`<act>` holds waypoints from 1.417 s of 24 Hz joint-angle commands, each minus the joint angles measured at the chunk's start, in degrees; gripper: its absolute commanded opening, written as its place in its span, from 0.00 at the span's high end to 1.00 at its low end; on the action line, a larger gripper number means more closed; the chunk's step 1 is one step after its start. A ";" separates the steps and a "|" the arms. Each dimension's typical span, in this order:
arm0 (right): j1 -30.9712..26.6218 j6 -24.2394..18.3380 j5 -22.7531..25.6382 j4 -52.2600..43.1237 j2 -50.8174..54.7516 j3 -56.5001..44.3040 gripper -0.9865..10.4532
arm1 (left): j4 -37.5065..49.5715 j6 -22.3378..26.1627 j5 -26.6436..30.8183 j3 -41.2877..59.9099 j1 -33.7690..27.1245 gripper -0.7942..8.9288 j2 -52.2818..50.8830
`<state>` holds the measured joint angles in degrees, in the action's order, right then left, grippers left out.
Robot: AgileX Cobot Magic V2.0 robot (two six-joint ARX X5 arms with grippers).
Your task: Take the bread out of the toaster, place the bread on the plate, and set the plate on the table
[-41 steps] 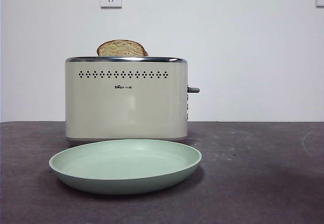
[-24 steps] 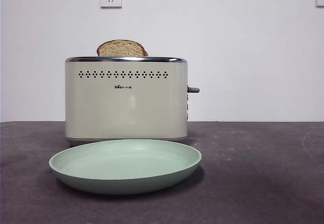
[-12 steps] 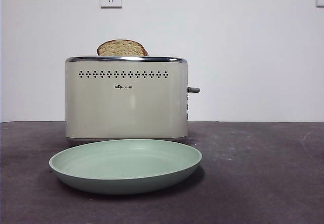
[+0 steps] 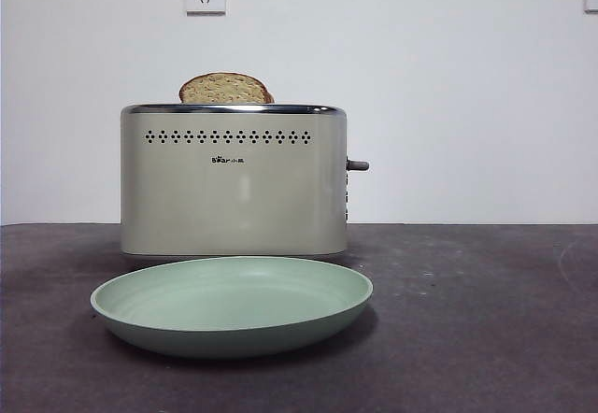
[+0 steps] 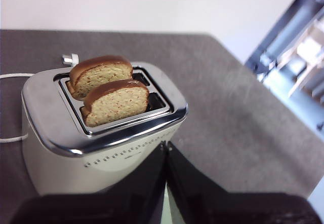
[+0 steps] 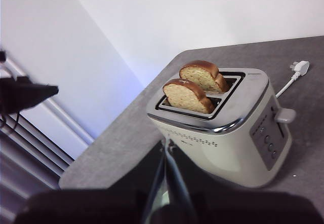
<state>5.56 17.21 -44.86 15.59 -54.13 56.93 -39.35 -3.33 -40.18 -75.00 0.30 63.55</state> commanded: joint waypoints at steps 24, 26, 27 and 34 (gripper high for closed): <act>0.61 -1.66 -0.22 2.01 -1.01 0.42 0.91 | -14.05 42.34 30.47 -36.87 20.35 0.47 42.82; 0.61 -1.70 -0.24 2.69 -1.01 0.42 0.91 | -12.28 42.84 32.02 -36.87 20.65 0.47 43.82; 0.61 -1.70 -0.24 2.91 -1.01 0.42 0.91 | -11.85 42.84 32.22 -36.87 20.65 0.47 44.30; 0.61 -1.88 -0.22 2.91 -1.01 0.42 0.91 | -12.13 42.32 29.51 -36.87 19.80 0.58 47.01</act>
<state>6.04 15.81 -44.99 18.63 -55.05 57.10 -51.77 38.98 -10.24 -111.77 20.25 110.15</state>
